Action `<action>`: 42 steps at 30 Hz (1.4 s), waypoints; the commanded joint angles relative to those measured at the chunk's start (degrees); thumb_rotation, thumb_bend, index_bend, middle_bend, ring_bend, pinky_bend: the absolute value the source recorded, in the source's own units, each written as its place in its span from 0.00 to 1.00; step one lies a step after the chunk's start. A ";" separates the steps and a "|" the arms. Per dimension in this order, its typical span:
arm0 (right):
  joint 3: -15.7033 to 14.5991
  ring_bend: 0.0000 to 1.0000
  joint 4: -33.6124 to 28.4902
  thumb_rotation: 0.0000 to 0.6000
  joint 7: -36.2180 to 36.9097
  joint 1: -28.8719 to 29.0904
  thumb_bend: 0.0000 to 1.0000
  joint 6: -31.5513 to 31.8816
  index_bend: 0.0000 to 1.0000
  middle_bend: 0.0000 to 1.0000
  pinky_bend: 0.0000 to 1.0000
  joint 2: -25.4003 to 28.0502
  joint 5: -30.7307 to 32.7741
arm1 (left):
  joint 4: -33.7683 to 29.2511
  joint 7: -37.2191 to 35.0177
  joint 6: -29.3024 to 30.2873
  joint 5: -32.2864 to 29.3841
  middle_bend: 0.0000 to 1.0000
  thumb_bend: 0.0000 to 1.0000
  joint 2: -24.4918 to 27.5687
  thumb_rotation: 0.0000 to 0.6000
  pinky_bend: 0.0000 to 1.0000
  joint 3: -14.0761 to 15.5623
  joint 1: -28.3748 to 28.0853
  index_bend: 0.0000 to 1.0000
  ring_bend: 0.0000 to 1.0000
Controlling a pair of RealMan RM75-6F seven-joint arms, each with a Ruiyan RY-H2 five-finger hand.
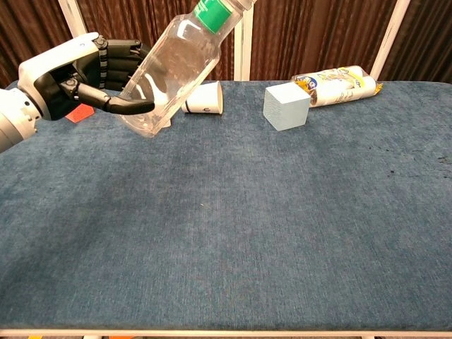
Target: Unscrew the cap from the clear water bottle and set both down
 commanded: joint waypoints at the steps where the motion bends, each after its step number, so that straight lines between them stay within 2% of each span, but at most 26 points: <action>1: -0.20 0.00 -0.43 0.72 0.02 0.14 0.24 -0.49 0.26 0.12 0.02 0.07 0.02 | -0.02 0.03 -0.03 -0.09 0.60 0.41 0.04 1.00 0.53 -0.03 0.01 0.64 0.48; 30: -0.29 0.00 -2.54 0.72 1.17 0.08 0.24 1.12 0.26 0.13 0.02 1.05 -3.25 | -0.23 0.34 -0.65 -0.53 0.59 0.41 0.01 1.00 0.53 -0.05 -0.10 0.64 0.48; 42: 0.12 0.00 -1.76 0.72 -0.61 -0.07 0.25 1.83 0.26 0.13 0.02 0.20 -1.57 | -0.29 -0.24 0.15 -0.04 0.59 0.41 0.08 1.00 0.53 0.01 0.02 0.64 0.48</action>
